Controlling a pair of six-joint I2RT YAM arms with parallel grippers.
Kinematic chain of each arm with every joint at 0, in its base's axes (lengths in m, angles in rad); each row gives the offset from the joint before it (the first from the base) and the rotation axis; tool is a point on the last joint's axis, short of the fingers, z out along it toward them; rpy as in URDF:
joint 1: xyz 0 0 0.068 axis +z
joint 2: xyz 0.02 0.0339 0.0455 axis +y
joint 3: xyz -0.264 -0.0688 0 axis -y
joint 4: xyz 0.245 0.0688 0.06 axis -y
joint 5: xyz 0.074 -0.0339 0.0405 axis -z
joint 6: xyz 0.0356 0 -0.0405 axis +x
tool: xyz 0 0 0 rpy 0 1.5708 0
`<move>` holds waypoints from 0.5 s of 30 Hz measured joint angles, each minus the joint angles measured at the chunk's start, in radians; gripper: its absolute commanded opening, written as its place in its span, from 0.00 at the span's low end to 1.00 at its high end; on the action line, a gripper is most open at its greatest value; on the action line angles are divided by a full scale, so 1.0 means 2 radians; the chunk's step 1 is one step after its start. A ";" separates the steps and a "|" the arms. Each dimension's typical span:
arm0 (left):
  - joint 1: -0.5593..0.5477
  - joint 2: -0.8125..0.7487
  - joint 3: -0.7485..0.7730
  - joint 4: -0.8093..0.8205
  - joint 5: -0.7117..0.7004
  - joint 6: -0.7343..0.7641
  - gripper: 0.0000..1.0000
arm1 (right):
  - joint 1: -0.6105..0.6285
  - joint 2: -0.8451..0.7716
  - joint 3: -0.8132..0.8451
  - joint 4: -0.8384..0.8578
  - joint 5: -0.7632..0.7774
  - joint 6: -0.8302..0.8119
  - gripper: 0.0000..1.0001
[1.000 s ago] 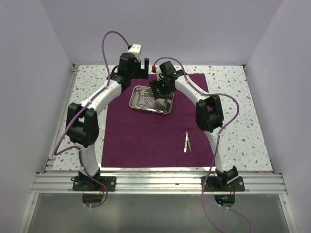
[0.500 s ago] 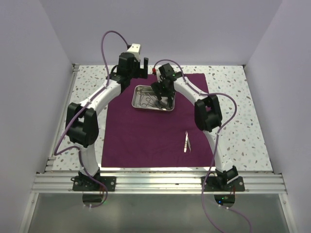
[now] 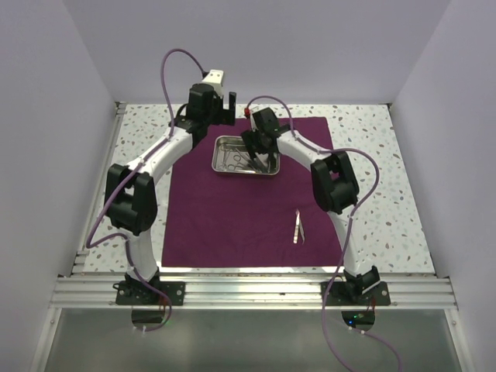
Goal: Open and lay out the surgical kit
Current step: Adjust the container in the surgical kit.
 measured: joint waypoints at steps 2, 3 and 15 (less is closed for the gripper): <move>0.001 0.000 0.000 0.000 0.001 0.000 0.99 | 0.001 -0.006 -0.017 0.022 0.000 0.013 0.85; 0.001 0.000 0.000 0.000 0.002 0.000 1.00 | 0.002 -0.010 -0.028 0.034 0.000 0.022 0.85; 0.002 0.000 0.000 0.000 0.008 0.000 1.00 | 0.027 -0.025 -0.060 0.084 0.108 0.168 0.82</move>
